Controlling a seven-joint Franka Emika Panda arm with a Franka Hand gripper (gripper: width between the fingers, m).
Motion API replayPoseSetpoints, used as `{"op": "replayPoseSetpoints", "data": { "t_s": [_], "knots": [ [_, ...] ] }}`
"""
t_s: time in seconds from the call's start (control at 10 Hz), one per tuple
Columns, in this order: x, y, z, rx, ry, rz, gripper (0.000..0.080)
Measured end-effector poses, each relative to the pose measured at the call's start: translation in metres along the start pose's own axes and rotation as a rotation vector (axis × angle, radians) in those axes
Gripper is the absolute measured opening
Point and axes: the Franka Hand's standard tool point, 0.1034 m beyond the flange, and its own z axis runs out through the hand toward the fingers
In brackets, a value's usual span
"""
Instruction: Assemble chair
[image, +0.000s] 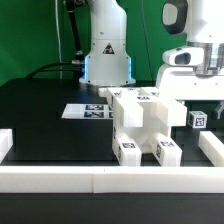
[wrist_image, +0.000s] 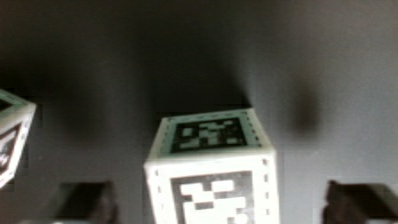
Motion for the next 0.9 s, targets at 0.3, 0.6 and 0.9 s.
{"op": "replayPoseSetpoints", "data": {
  "t_s": [0.3, 0.6, 0.9],
  "knots": [
    [0.0, 0.0, 0.0, 0.0, 0.0, 0.0, 0.0287],
    [0.0, 0.0, 0.0, 0.0, 0.0, 0.0, 0.0287],
    [0.007, -0.001, -0.034, 0.013, -0.043, 0.016, 0.0287]
  ]
}}
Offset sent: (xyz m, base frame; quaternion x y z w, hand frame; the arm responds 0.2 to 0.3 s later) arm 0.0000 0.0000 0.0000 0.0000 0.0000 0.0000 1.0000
